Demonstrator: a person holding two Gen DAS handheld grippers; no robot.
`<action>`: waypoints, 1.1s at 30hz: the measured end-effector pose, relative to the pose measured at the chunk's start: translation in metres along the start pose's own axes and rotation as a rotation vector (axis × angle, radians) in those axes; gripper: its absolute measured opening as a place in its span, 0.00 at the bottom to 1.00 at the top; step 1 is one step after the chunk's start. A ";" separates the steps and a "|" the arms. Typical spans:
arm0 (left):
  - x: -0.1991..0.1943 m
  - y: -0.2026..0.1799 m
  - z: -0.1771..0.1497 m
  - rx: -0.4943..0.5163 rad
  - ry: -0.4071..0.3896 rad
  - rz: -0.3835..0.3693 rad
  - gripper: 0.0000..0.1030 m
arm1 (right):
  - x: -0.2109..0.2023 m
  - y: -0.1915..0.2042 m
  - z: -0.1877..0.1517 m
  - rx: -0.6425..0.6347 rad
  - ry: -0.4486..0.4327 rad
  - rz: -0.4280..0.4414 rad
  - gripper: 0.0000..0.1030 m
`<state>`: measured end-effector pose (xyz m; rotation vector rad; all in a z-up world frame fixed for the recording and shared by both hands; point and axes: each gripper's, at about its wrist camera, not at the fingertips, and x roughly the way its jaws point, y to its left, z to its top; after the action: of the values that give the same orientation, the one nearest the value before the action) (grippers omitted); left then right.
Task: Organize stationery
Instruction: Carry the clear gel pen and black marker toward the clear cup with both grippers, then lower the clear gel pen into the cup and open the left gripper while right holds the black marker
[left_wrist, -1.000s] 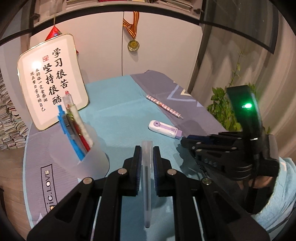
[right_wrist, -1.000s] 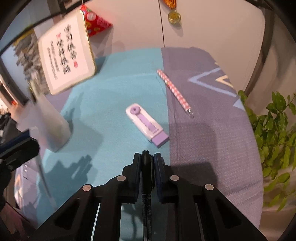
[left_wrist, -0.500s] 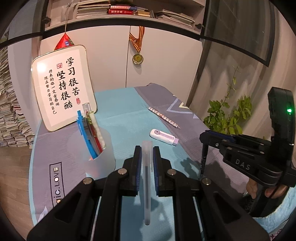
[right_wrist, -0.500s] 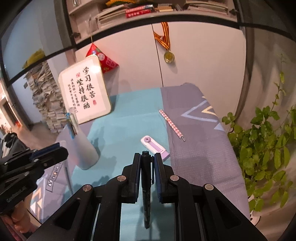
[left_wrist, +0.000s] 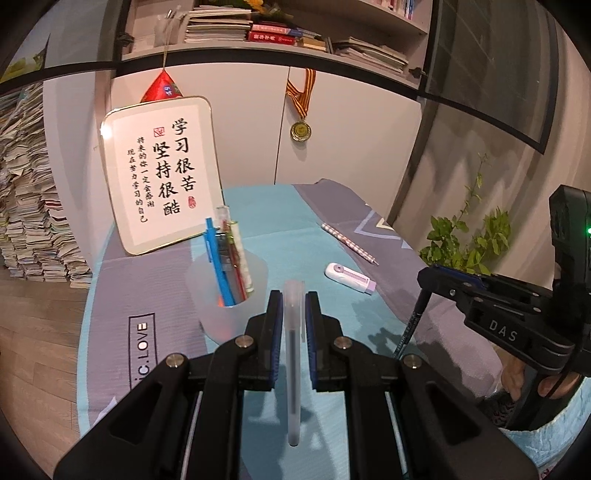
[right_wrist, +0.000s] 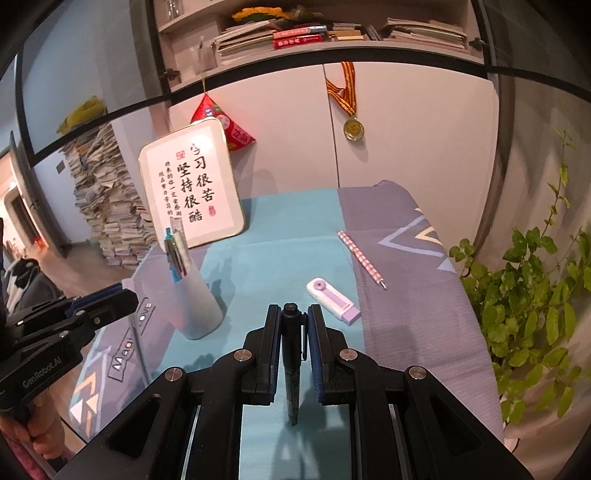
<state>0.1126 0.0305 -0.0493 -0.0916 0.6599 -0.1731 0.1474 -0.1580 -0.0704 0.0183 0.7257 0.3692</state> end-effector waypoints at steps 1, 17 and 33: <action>-0.002 0.002 0.000 -0.003 -0.006 0.002 0.09 | -0.001 0.002 0.001 -0.002 -0.002 0.001 0.15; -0.030 0.014 0.015 0.011 -0.082 0.047 0.09 | -0.003 0.023 0.012 -0.017 -0.025 0.014 0.15; -0.036 0.035 0.064 -0.020 -0.191 0.089 0.09 | -0.015 0.062 0.042 -0.086 -0.123 0.055 0.15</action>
<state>0.1284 0.0734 0.0180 -0.0963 0.4741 -0.0705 0.1445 -0.1003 -0.0210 -0.0195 0.5878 0.4480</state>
